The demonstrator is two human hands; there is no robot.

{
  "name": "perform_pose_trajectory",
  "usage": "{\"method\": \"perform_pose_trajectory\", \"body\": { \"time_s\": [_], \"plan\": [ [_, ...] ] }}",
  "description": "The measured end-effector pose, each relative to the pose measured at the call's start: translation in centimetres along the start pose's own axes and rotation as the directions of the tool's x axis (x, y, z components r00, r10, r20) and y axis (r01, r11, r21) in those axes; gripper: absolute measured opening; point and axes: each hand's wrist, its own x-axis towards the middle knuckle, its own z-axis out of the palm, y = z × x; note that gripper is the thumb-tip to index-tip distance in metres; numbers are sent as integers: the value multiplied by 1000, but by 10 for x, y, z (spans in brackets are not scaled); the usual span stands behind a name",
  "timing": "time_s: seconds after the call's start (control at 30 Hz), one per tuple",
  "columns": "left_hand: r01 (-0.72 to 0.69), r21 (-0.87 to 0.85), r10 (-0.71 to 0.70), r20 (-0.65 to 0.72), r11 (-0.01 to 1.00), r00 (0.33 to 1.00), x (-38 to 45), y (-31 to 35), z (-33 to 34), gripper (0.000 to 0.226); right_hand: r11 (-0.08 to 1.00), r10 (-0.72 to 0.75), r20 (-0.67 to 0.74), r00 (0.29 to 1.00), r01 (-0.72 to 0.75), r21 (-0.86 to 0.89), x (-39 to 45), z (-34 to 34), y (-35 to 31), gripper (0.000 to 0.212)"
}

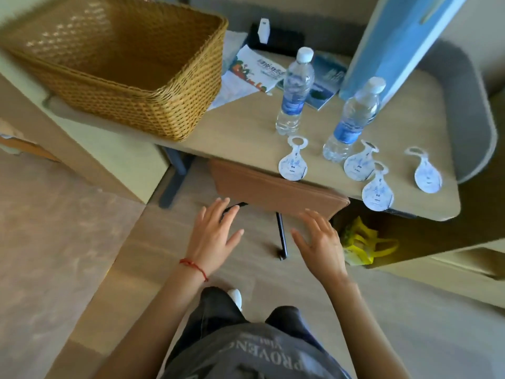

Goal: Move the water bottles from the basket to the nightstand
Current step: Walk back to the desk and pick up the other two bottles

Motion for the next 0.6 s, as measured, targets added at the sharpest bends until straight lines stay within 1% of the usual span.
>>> {"method": "perform_pose_trajectory", "body": {
  "time_s": [0.17,0.3,0.47,0.6],
  "plan": [
    [-118,-46,119,16,992,993,36,-8,-7,46,993,116,-148,982,-111,39,0,-4,-7,36],
    [-181,-61,182,13,982,983,57,-9,-8,47,984,179,-188,966,-178,23,1,-6,-5,37],
    [-204,-104,207,27,974,978,86,-1,-7,45,973,229,-248,941,-225,46,14,-16,4,38],
    [-212,-117,214,12,970,977,115,7,-5,50,973,230,-276,933,-215,85,38,-28,17,40]
  ]
}}
